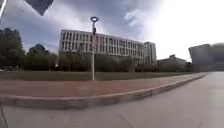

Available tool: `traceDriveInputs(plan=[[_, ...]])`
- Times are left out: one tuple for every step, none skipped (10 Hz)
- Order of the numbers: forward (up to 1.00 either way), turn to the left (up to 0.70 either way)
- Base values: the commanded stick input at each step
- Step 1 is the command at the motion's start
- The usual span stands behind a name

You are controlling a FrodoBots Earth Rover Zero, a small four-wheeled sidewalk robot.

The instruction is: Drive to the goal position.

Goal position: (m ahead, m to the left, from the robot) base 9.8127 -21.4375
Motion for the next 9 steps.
traceDriveInputs(plan=[[1.0, -0.4], [1.0, -0.4], [1.0, -0.4], [1.0, -0.4], [1.0, -0.4], [1.0, -0.4], [1.0, -0.4], [1.0, -0.4], [1.0, -0.4]])
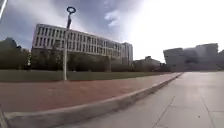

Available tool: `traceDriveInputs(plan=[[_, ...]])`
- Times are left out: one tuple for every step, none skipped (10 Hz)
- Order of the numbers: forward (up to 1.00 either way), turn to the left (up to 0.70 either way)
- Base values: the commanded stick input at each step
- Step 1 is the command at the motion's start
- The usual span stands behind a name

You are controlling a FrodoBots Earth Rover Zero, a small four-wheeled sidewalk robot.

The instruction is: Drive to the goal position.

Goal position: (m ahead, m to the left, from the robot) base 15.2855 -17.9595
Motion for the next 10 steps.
traceDriveInputs(plan=[[1.0, -0.4], [1.0, -0.4], [1.0, -0.4], [1.0, -0.4], [1.0, -0.4], [1.0, -0.4], [1.0, -0.4], [1.0, -0.4], [1.0, -0.4], [1.0, -0.4]])
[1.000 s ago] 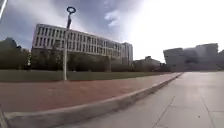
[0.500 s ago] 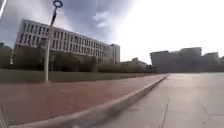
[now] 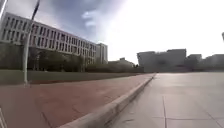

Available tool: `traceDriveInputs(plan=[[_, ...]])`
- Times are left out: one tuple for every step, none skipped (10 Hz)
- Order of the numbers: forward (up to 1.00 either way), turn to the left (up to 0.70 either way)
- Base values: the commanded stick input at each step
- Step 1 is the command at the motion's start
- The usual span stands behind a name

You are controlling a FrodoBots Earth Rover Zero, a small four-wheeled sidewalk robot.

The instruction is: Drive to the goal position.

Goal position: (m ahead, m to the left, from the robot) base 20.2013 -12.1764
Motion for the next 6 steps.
traceDriveInputs(plan=[[1.0, -0.4], [1.0, -0.4], [1.0, -0.4], [1.0, -0.4], [1.0, -0.4], [1.0, -0.4]])
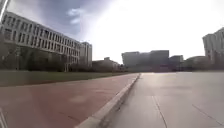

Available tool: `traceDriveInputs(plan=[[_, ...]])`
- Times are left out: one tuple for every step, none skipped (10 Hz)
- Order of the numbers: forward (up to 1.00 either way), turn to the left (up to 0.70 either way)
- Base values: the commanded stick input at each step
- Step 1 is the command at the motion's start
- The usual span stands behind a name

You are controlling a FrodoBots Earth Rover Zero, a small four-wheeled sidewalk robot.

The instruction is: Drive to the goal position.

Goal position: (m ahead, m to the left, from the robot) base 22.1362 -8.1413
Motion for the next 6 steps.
traceDriveInputs(plan=[[1.0, -0.4], [1.0, -0.4], [1.0, -0.4], [1.0, -0.4], [1.0, -0.4], [1.0, -0.4]])
